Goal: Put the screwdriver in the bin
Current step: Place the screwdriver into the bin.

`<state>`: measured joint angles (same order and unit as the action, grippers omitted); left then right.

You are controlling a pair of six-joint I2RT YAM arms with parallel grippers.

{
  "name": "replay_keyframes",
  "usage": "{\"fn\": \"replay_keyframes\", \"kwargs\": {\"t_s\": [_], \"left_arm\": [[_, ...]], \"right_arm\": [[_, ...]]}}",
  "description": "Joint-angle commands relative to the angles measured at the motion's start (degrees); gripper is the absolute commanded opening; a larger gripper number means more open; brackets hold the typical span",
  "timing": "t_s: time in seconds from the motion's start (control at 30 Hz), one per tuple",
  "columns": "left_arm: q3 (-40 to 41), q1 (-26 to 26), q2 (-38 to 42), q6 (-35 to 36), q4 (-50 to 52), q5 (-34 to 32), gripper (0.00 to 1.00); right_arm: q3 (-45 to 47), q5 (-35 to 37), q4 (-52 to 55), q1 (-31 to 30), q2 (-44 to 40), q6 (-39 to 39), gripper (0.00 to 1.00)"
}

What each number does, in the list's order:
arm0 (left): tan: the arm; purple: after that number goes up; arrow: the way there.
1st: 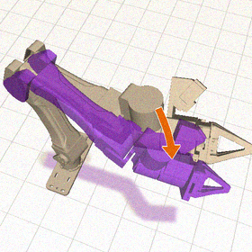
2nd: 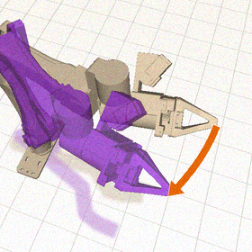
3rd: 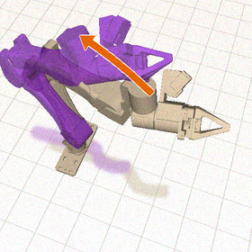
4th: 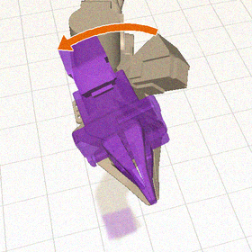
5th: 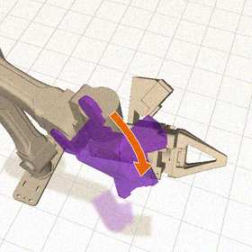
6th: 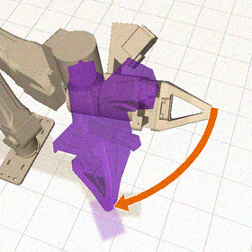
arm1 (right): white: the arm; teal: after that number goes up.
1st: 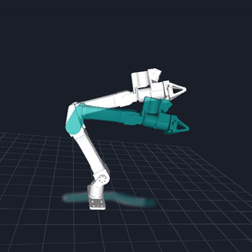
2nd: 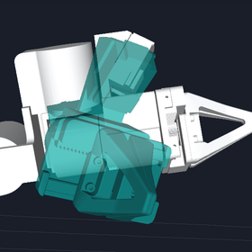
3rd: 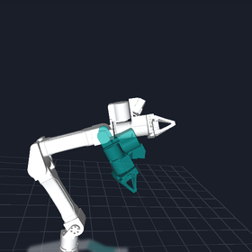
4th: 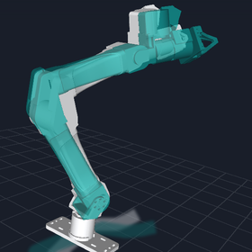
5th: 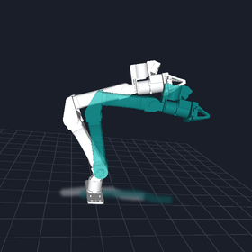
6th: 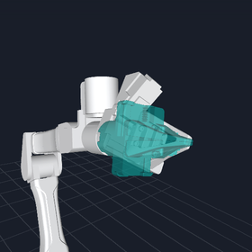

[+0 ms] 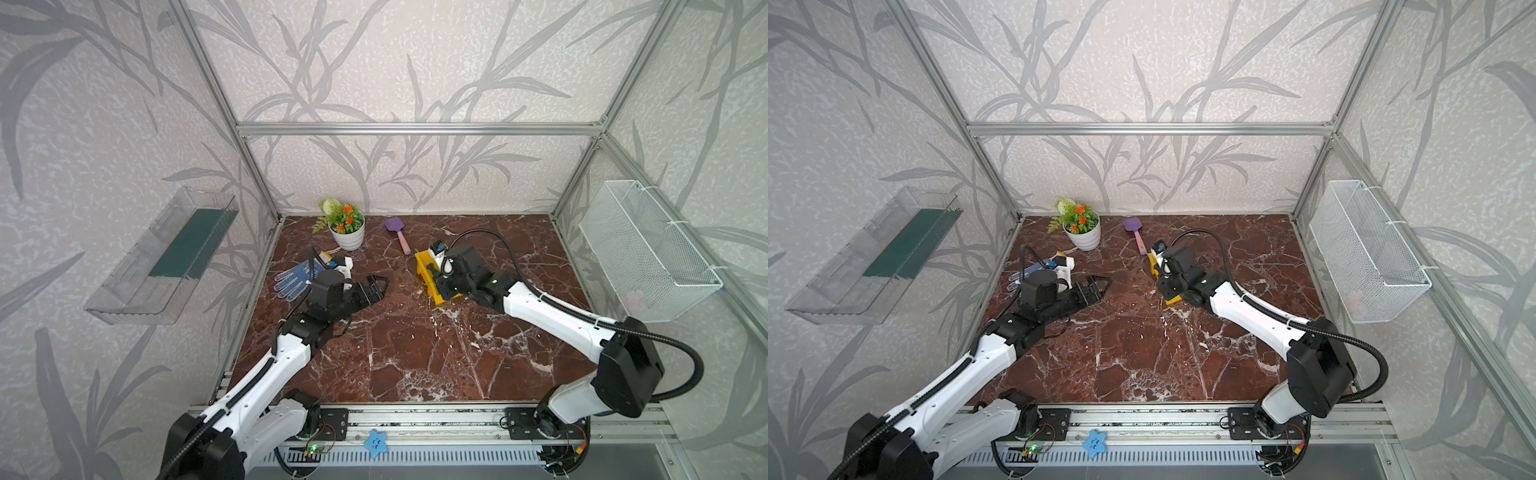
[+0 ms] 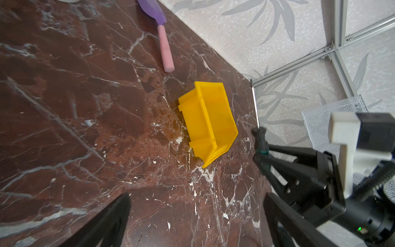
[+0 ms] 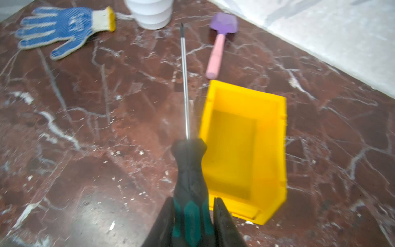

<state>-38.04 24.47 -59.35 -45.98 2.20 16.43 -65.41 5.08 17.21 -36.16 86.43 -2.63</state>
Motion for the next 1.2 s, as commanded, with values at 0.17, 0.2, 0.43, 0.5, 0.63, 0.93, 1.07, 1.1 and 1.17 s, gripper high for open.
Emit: {"fn": "replay_keyframes", "kwargs": {"t_s": [0.17,0.2,0.43,0.5,0.63,0.93,1.07,1.1,1.17], "left_arm": [[-8.65,8.87,-13.58,0.72,-5.64,-3.73,0.99],[-9.53,9.29,-15.13,0.46,-5.53,-2.99,0.99],[-11.2,10.27,-18.69,0.53,-5.22,-2.91,0.99],[-11.16,10.32,-18.53,0.92,-4.72,-3.1,0.99],[-10.91,10.29,-17.84,1.62,-3.58,-3.55,0.99],[-9.56,10.17,-16.72,2.86,-3.3,-5.72,0.99],[-9.93,10.18,-17.44,3.29,-2.95,-6.08,0.99],[-10.1,10.24,-17.7,3.31,-2.88,-5.77,0.99],[-10.42,10.2,-18.06,3.24,-2.62,-5.35,0.99]], "right_arm": [[-1.49,0.72,6.55,6.39,4.45,2.21,0.1],[-1.92,1.25,7.28,6.61,5.12,3.22,0.1],[-7.06,-0.71,12.07,6.67,9.89,9.49,0.1],[-9.13,-1.97,12.86,6.67,11.04,11.18,0.1],[-14.56,-2.01,16.39,6.65,17.22,14.06,0.1],[-20.8,2.39,21.14,6.68,25.53,19.35,0.11],[-22.77,1.81,21.78,6.63,27.48,20.45,0.11],[-23.08,2.22,22.09,6.62,27.83,20.63,0.11],[-23.16,2.7,21.91,6.63,28.34,20.98,0.11]]}}
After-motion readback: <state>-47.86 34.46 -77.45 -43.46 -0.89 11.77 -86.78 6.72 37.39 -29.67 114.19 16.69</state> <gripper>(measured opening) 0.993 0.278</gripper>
